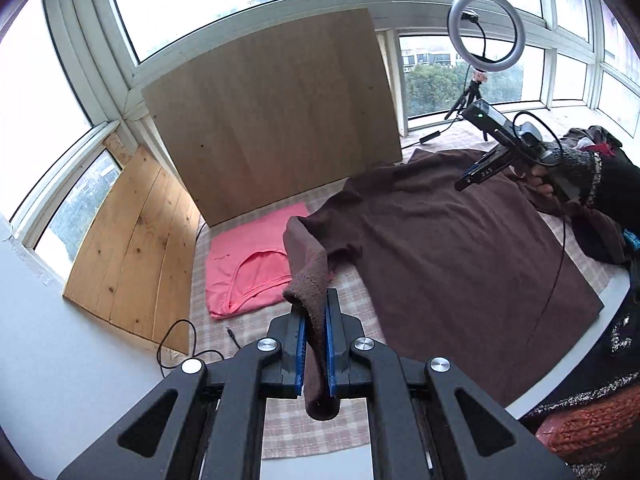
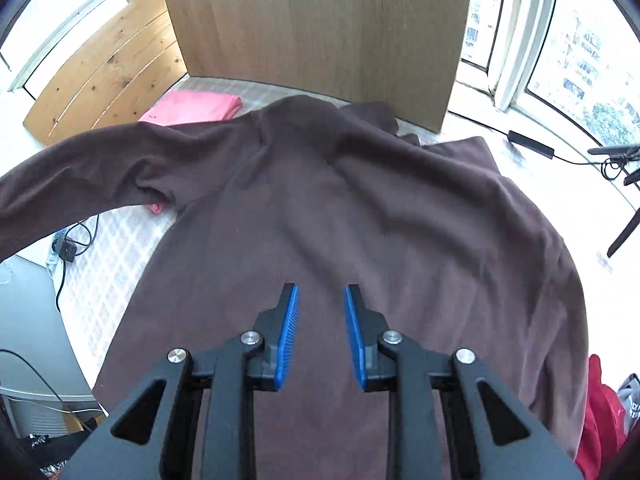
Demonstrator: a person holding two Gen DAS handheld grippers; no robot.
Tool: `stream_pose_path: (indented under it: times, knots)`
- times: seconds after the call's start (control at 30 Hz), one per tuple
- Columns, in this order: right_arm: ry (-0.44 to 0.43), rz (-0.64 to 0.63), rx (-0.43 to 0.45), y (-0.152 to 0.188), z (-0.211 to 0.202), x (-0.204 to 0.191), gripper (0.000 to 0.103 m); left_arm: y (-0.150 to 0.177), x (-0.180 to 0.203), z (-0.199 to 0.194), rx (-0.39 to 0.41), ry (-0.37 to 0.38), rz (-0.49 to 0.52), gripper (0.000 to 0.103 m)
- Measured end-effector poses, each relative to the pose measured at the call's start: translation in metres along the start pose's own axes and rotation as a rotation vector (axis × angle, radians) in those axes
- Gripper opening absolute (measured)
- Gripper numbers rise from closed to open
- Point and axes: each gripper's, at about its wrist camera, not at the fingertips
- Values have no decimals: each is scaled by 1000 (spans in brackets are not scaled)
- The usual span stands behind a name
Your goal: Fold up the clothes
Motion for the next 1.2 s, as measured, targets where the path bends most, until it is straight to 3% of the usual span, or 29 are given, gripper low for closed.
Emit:
stream_pose_path:
  times: [0.2, 0.3, 0.37, 0.53, 0.67, 0.93, 0.97, 1.0, 1.13, 1.2]
  knots:
    - [-8, -41, -41, 38, 0, 5, 24, 19, 123, -3, -50, 169, 76, 9]
    - [-14, -77, -63, 51, 5, -4, 24, 53, 176, 38, -193, 256, 63, 13]
    - [-21, -104, -70, 55, 7, -13, 24, 76, 193, 52, -259, 256, 53, 13]
    - [-78, -163, -51, 54, 7, -46, 24, 120, 154, 52, -295, 247, -196, 21]
    - [-123, -203, -71, 59, 21, -76, 24, 129, 127, 73, -273, 317, -398, 21]
    - [-150, -260, -65, 59, 32, -113, 24, 108, 139, 126, -293, 292, -413, 29]
    - [-155, -251, -61, 55, 31, -112, 24, 106, 138, 127, -285, 300, -422, 24]
    - [-157, -241, -58, 50, 31, -111, 24, 106, 137, 128, -277, 308, -430, 2]
    - [-153, -199, -45, 28, 37, -105, 26, 102, 131, 112, -238, 317, -430, 2]
    - [-144, -178, -32, 15, 40, -100, 26, 101, 122, 94, -207, 281, -435, 2]
Point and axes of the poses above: each gripper's, at about its wrist camera, not at the fingertips, and z roughly the way its jaws point, x to its right, y to its underside, and after that the axes turned 9 degrees about z, right-handed
